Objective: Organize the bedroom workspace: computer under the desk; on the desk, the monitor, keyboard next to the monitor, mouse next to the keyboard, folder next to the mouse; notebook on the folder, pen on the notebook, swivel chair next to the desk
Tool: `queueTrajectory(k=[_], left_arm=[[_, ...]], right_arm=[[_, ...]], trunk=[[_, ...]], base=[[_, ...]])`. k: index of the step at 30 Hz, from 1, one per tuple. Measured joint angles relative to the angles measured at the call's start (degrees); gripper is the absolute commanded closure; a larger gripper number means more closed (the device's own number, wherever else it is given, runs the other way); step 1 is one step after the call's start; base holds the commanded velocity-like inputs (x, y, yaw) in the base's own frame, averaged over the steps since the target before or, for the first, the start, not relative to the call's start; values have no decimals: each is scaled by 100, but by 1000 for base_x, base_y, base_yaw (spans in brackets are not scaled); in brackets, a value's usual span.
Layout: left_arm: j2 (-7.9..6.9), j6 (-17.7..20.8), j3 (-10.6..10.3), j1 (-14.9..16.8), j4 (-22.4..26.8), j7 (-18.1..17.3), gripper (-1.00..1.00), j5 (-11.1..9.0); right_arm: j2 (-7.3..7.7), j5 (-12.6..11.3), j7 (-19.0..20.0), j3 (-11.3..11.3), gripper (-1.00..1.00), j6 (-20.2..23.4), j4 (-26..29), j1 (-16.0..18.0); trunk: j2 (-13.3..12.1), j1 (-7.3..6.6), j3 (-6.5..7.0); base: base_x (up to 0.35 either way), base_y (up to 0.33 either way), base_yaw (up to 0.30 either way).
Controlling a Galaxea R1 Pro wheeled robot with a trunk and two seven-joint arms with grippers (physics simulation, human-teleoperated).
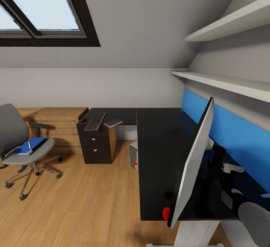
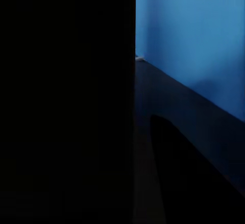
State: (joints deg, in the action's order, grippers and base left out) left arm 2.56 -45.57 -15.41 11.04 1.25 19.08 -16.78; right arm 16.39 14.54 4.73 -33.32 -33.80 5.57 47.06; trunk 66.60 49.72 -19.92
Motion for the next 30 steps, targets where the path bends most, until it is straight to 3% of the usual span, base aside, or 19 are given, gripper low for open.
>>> queueTrajectory(k=[14,18,19,21,22,23,26,27,28,30], left_arm=[[-32,-1,22,0,2,11,-100,-22],[-65,-7,100,0,17,4,-100,-156],[-83,320,393,-3,512,-4,-100,-347],[-91,1279,486,25,2331,-16,-100,-344],[-117,1812,575,1,2777,-15,-100,-358],[-134,2112,631,-1,3037,-12,-100,-355],[-200,4503,992,2,5086,3,-100,-362],[-201,5042,1045,3,5635,9,-100,-369],[-200,5521,1097,3,6111,21,-100,-367],[-192,6073,1170,2,6788,34,-100,-363]], right_arm=[[2,-9,-1,10,100,6,4,0],[0,-19,-2,22,100,3,4,0],[0,-31,-3,31,100,6,5,1],[-2,-40,-6,40,100,10,6,1],[-2,-42,-9,43,100,11,6,1],[-1,-34,-8,32,100,11,5,1],[0,5,-13,-7,100,5,0,0],[0,-4,-11,4,100,7,2,0],[1,-1,-10,-1,100,6,2,-1],[1,0,-12,-3,100,7,2,-1]], trunk=[[0,0,0],[0,0,0],[0,0,0],[0,0,1],[0,0,1],[0,0,0],[0,0,1],[0,0,1],[0,0,1],[0,0,1]], base=[[0,0,0],[0,0,0],[0,0,0],[0,0,0],[0,0,0],[0,0,0],[0,0,0],[0,0,0],[0,0,0],[0,0,0]])
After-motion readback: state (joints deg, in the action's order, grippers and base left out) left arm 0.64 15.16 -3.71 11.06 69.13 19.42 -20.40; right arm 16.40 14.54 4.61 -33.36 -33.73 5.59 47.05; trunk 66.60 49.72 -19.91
